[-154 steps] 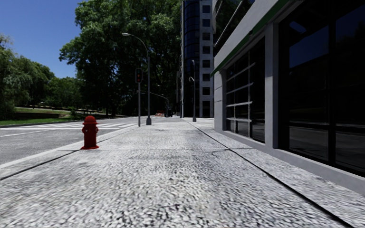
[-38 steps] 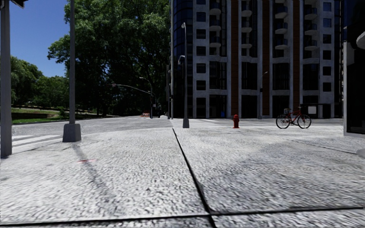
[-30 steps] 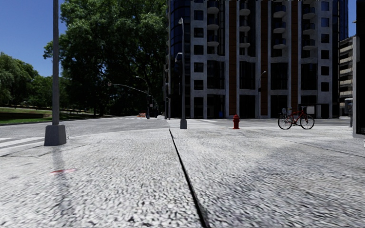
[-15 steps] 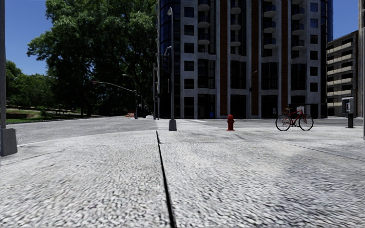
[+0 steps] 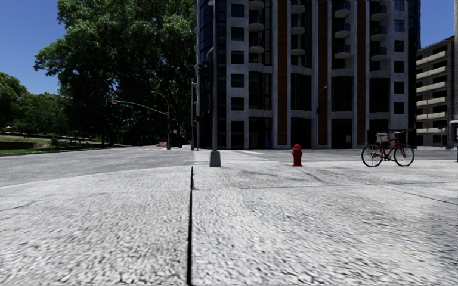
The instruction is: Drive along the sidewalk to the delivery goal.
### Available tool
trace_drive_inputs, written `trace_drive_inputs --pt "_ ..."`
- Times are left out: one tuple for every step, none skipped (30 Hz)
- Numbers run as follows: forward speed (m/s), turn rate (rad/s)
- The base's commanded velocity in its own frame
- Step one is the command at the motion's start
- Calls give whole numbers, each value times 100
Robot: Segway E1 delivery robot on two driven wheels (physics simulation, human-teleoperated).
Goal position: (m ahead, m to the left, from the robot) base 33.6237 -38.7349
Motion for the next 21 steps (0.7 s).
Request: trace_drive_inputs --pt "200 0" --pt "200 0" --pt "200 0" --pt "200 0" --pt "200 0" --pt "200 0" --pt "200 0" --pt "200 0" --pt "200 0" --pt "200 0" --pt "200 0" --pt "200 0" --pt "200 0" --pt "200 0" --pt "200 0" --pt "200 0" --pt "200 0" --pt "200 0" --pt "200 0" --pt "200 0" --pt "200 0"
